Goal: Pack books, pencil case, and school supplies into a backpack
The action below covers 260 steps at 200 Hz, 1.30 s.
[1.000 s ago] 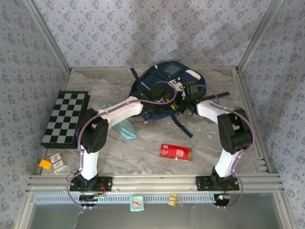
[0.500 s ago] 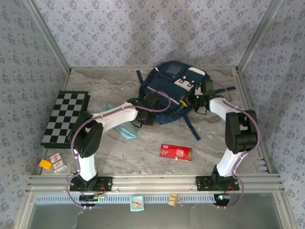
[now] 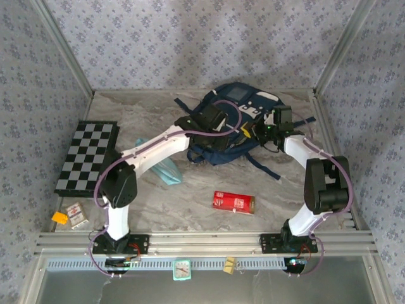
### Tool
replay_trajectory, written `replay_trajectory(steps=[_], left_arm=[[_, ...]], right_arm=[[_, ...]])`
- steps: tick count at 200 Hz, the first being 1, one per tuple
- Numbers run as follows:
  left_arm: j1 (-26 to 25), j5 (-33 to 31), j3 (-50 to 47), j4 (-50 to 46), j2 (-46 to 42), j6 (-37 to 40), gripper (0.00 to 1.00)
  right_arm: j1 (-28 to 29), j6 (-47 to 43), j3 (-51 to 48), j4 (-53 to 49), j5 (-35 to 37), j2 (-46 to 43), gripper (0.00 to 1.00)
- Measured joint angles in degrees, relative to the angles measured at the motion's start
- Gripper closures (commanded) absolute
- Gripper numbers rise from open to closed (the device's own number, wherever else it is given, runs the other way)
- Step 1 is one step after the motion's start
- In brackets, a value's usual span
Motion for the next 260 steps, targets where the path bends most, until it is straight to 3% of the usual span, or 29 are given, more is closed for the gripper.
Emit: replay_trajectory(steps=[111,197,242,260], left_arm=[[-2.1,1.31,1.68,2.34,8.26,2.67,0.52],[-1.99,0.35,3.04,3.87,10.69,0.98,0.75],[-1.99,0.33,3.02,5.09,10.71,1.81,1.0],[-1.81,0.44,2.23,6.23,10.6,2.54,1.0]], right_arm=[[0.24,3.17,0.0,2.03,-0.37,-0.02,1.0],[0.63,4.63,-0.33,4.39,0.09,0.0,1.0],[0.72,4.66,-0.44,5.33,0.48,0.0,1.0],[0.59,4.57,-0.44,5.29,0.48,0.0,1.0]])
